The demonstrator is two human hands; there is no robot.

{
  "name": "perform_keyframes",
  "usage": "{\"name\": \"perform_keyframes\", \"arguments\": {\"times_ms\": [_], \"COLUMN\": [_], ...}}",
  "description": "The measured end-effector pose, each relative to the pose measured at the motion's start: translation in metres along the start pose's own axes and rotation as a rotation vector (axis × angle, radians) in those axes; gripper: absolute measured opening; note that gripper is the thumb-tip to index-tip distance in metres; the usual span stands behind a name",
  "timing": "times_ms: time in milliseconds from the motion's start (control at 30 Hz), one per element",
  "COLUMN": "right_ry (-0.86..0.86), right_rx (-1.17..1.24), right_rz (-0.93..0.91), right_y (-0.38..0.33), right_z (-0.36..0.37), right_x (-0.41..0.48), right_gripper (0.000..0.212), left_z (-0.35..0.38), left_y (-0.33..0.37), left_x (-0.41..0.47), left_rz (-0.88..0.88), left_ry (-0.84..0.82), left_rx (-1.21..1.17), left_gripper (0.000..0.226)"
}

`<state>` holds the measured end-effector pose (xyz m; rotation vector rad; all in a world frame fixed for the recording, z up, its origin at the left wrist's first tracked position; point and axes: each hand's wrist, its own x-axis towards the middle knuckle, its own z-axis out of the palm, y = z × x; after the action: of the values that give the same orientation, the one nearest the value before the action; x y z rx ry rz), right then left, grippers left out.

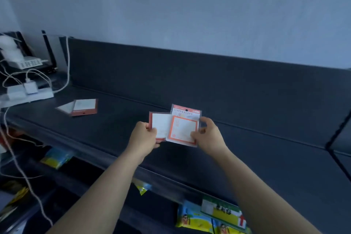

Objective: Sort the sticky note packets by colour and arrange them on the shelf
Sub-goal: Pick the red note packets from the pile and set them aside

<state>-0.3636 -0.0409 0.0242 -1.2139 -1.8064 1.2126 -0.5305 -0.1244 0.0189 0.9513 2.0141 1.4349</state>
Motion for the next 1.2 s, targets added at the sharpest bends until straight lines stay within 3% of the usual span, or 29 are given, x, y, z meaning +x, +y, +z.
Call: {"name": "perform_keyframes", "arguments": {"times_ms": [267,500,967,1200], "right_ry": [-0.148,-0.201,0.035,0.13], "right_rx": [-0.016,-0.054,-0.184,-0.518], "right_rz": [-0.024,-0.014,0.059,0.154], "right_y": [-0.029,-0.047,-0.077,-0.079], "right_z": [0.094,0.165,0.281,0.305], "right_x": [0.043,0.071,0.125,0.127], "right_gripper": [0.049,0.05,0.033,0.059], "left_z": [-0.073,-0.134,-0.247,-0.264], "left_y": [-0.038,-0.07,-0.114,-0.128], "left_x": [0.05,0.095,0.219,0.248], "left_rz": [-0.064,-0.077,-0.061,-0.031], "left_ry": [0.104,0.211,0.317,0.303], "left_rx": [-0.009,-0.025,0.1,0.376], "left_gripper": [0.031,0.029,0.028,0.039]}}
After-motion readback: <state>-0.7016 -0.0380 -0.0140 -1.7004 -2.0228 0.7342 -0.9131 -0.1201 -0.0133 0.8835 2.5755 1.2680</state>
